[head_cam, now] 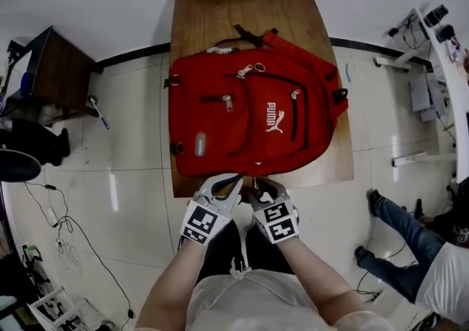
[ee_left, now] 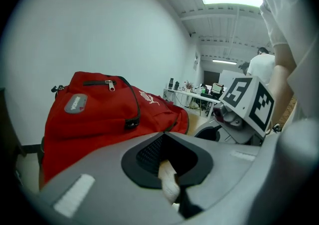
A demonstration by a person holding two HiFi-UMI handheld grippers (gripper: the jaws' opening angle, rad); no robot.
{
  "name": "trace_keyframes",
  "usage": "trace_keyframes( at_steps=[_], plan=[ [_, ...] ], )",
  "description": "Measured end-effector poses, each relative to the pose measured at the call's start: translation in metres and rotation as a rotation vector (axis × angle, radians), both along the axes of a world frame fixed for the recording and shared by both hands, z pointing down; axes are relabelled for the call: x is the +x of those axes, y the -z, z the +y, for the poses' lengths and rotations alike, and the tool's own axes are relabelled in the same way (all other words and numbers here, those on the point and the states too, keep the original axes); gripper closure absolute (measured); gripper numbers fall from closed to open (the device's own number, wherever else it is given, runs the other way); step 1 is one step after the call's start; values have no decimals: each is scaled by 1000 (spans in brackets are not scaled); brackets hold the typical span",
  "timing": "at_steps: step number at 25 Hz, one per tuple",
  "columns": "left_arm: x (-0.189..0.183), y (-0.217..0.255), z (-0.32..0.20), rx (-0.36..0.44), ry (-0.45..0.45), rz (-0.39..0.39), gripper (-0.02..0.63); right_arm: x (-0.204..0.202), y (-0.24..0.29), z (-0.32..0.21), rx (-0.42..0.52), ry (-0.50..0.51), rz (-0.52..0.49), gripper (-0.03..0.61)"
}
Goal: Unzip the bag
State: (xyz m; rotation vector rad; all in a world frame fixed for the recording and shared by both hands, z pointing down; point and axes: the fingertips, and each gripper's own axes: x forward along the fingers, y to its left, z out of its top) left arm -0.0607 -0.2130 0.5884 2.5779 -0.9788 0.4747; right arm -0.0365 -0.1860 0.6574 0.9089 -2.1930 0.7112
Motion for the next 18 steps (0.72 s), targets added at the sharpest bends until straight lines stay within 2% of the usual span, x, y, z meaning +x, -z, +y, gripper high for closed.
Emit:
trace_keyframes(
  at_steps=[1, 4, 8, 12, 18],
  plan=[
    [2, -2, -2, -7, 0, 1, 607, 1, -2, -2, 0, -10, 8, 451],
    [8, -13, -9, -32, -6, -16, 607, 7, -4, -9, 14, -52, 15, 526],
    [16, -33, -13, -86, 9, -43, 607, 15, -5, -12, 14, -39, 6, 567],
    [18, -44, -16, -107, 43, -72, 607, 20, -6, -11, -33, 18, -5, 568],
    [16, -55, -22, -166, 71, -149, 607, 46, -2, -15, -21, 53, 12, 568]
  ],
)
